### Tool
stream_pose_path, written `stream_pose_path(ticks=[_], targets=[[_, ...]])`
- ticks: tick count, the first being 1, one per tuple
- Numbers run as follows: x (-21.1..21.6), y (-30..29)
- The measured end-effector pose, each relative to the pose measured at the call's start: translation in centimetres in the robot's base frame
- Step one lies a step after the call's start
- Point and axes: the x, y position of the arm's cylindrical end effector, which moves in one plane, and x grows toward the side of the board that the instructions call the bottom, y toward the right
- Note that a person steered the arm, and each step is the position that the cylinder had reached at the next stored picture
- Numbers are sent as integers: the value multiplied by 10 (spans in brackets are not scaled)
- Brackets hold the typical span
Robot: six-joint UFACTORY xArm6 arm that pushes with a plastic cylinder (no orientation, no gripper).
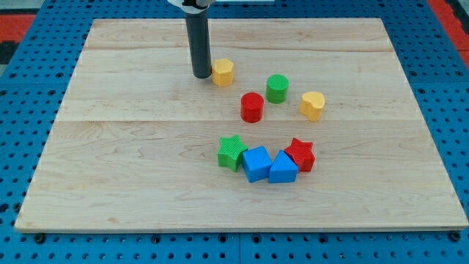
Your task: Move the green circle closer to the red circle
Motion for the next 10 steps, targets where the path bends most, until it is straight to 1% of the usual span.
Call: stream_pose_path(ticks=[3,5,6,7,8,9,10], targets=[[-49,39],[-51,51],[-57,124],[-54,162],[-27,165],[-9,165],[-8,165]])
